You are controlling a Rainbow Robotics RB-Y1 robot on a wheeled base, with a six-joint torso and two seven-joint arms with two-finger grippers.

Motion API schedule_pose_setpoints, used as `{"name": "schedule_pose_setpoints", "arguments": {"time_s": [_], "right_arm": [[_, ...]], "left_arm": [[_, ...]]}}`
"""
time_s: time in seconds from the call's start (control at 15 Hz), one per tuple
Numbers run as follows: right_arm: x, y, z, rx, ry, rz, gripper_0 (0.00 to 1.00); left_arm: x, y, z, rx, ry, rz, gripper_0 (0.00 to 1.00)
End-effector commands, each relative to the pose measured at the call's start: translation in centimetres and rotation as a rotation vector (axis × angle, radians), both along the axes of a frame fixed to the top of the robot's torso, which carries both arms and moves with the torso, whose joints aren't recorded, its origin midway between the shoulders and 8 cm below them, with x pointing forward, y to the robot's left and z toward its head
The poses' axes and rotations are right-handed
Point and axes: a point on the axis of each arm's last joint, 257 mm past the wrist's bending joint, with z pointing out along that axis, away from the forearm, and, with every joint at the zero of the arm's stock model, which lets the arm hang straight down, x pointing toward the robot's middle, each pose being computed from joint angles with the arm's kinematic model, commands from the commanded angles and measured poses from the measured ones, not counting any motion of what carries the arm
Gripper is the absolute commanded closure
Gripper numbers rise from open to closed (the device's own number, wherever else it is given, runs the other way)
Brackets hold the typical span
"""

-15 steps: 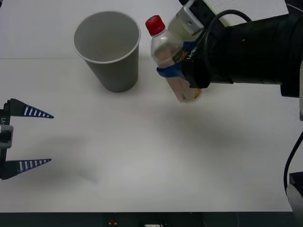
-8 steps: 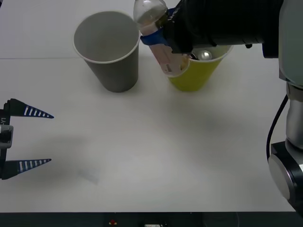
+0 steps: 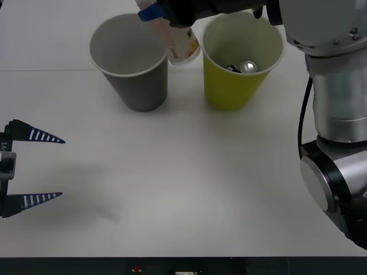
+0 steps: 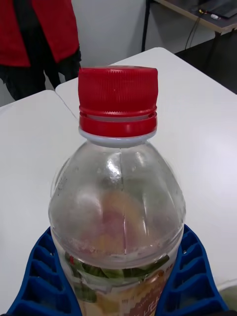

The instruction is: Put the can into the green bin and the plastic bottle into the gray bin

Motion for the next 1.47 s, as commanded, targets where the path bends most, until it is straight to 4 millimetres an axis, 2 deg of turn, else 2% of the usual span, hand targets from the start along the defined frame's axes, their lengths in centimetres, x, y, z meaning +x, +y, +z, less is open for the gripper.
{"name": "schedule_pose_setpoints", "arguments": {"time_s": [0.07,0.27,0.6,0.87,1.13,1.47], "right_arm": [[1.9,1.7,1.7,0.012,-0.025,-0.002,1.00],[3.5,3.6,2.4,0.039,-0.029,0.004,1.00],[6.0,6.9,2.2,0.054,-0.060,0.001,1.00],[7.8,8.2,2.1,0.040,-0.062,-0.016,1.00],[8.7,9.5,1.2,0.046,-0.064,-0.014,1.00],[8.1,10.2,0.7,0.041,-0.055,0.007,1.00]], "left_arm": [[0.0,0.0,0.0,0.000,0.000,0.000,0.00],[0.0,0.0,0.0,0.000,0.000,0.000,0.00],[0.0,0.0,0.0,0.000,0.000,0.000,0.00],[0.0,0.0,0.0,0.000,0.000,0.000,0.00],[0.0,0.0,0.0,0.000,0.000,0.000,0.00],[0.0,0.0,0.0,0.000,0.000,0.000,0.00]]}}
